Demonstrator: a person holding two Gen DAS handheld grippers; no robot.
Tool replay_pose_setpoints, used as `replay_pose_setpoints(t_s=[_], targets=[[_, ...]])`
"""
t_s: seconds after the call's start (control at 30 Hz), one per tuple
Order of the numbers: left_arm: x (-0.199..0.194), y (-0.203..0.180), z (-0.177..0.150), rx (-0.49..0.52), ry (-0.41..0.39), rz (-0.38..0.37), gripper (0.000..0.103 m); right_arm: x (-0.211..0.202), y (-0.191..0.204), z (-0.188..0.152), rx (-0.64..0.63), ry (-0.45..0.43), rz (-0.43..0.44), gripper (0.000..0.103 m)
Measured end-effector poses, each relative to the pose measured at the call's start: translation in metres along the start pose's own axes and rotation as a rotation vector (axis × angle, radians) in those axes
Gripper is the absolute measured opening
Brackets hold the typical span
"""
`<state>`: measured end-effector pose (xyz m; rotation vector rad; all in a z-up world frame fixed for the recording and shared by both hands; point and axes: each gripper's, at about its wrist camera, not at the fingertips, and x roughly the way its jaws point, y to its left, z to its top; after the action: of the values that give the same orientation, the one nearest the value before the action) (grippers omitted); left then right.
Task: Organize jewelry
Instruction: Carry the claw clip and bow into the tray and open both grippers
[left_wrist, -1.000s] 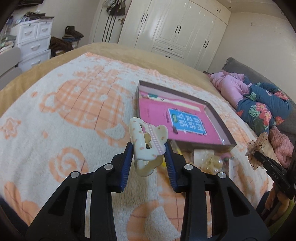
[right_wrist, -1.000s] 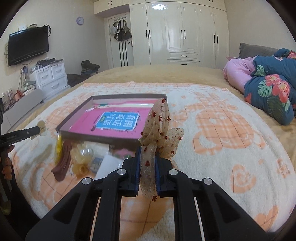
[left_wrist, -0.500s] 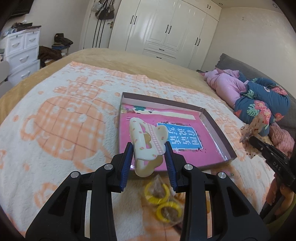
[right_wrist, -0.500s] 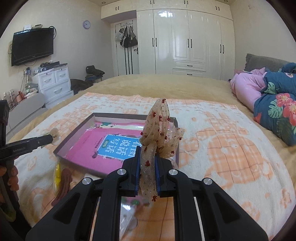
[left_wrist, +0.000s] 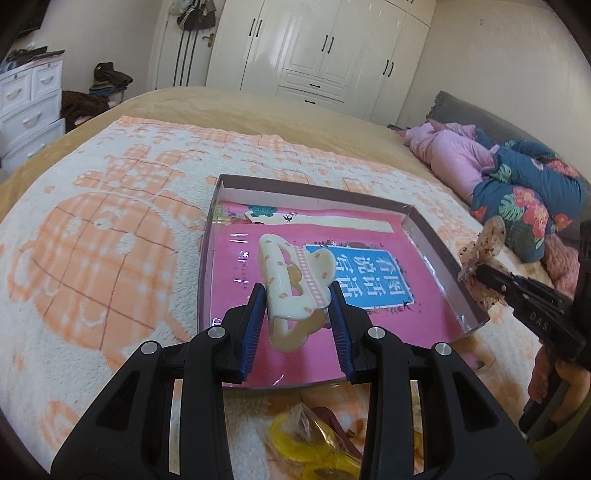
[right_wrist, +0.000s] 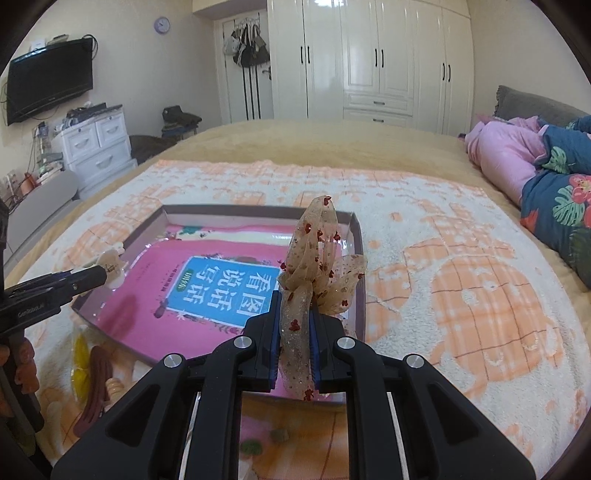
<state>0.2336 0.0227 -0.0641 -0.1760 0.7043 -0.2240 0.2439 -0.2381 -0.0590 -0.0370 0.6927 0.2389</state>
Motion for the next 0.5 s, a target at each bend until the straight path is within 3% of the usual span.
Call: replay_pose_setpoints(t_s=[0.5], targets=[[0.017,0.004,-0.006,0.025,0.052,0.011,0.027,0.038,0.000,-0.002,0.021,0.084,-0.042,0.018]])
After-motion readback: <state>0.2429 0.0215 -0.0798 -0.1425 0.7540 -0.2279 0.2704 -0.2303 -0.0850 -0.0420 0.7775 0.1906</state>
